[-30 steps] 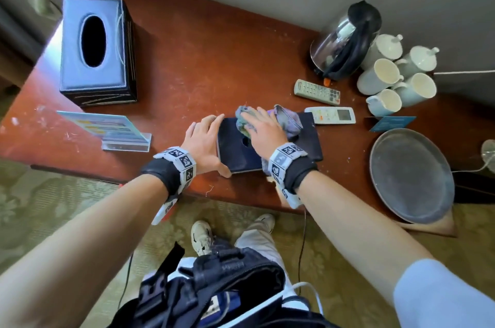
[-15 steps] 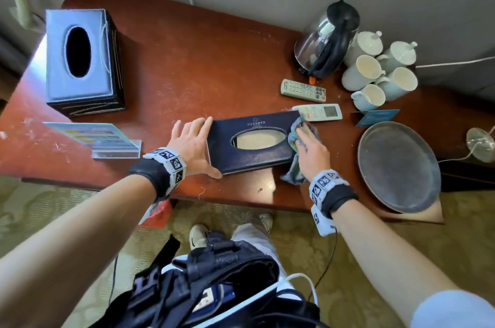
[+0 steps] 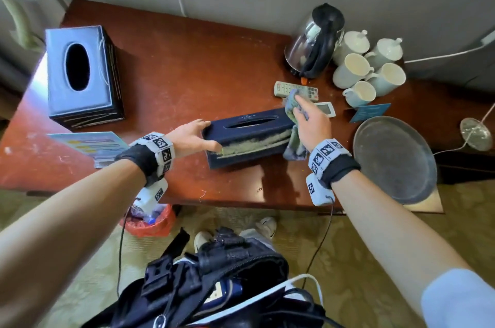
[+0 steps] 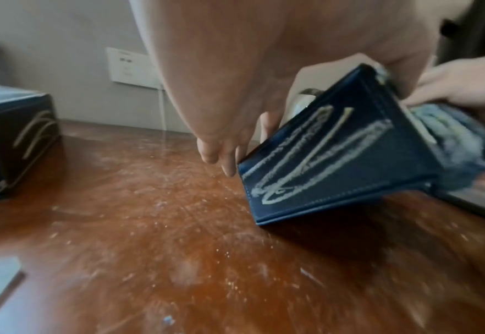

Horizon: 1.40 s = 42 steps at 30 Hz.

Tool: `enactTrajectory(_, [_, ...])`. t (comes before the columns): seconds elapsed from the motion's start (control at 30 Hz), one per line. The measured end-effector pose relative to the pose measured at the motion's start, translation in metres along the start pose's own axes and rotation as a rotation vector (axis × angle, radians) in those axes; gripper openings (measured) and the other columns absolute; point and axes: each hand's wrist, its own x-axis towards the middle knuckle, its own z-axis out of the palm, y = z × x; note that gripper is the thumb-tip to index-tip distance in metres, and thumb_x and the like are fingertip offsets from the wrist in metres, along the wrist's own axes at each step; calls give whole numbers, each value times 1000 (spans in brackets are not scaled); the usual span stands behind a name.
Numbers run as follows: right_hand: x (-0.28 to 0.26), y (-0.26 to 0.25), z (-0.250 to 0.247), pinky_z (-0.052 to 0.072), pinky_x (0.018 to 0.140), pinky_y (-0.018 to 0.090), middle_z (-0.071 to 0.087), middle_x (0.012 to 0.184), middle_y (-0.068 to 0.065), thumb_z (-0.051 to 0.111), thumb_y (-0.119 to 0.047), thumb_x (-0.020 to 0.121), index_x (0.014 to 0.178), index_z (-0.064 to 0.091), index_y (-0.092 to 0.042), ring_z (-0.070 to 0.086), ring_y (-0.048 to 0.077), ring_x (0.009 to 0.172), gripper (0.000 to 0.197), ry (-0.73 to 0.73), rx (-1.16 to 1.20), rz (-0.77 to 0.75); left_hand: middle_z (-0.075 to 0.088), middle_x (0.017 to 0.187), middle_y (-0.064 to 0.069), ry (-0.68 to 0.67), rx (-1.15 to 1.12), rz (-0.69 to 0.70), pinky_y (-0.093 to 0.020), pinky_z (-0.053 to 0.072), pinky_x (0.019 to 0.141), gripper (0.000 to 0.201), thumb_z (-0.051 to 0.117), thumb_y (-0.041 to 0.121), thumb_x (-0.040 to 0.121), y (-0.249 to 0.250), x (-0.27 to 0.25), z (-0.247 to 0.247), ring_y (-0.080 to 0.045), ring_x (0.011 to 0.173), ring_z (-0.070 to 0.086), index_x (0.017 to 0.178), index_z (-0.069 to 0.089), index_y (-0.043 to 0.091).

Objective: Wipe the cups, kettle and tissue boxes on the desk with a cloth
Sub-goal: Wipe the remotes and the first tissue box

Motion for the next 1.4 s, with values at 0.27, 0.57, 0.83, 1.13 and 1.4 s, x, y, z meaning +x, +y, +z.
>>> enactTrajectory(0.27, [51,-25,27,21,111,19,42,153,3,44,-16,103,140,54,-17,36,19,143,38,90,-28,48,42,150,-4,218,-52,136,-40,40,109,107,86,33,73,-2,4,-2,-26,127,52,153,16,30])
enactTrajectory(0.57, [17,-67,75,43,97,37,68,120,10,50,-8,98,115,70,-7,62,29,111,26,183,-130,-374,61,130,-4,265,12,51,-38,50,95,85,82,38,75,-5,3,-1,-26,108,62,144,35,20])
enactTrajectory(0.83, [9,-62,72,22,118,52,65,126,8,40,-30,100,125,60,-9,57,29,121,39,-15,-367,-412,66,124,1,272,-24,28,-42,55,89,84,81,55,65,-10,5,-8,-24,100,66,136,42,30])
enactTrajectory(1.13, [37,-80,19,37,67,28,50,72,-6,54,-37,99,93,51,-14,49,9,66,24,-3,122,-14,67,119,0,255,101,-44,-39,56,84,83,77,61,69,-4,4,-12,-26,90,66,138,39,34])
enactTrajectory(1.4, [61,-91,-64,47,76,28,53,77,-6,58,-37,94,77,47,-27,51,11,74,23,350,359,-34,66,116,-2,221,112,-30,-37,53,85,79,77,59,72,-4,5,-15,-26,93,63,137,40,33])
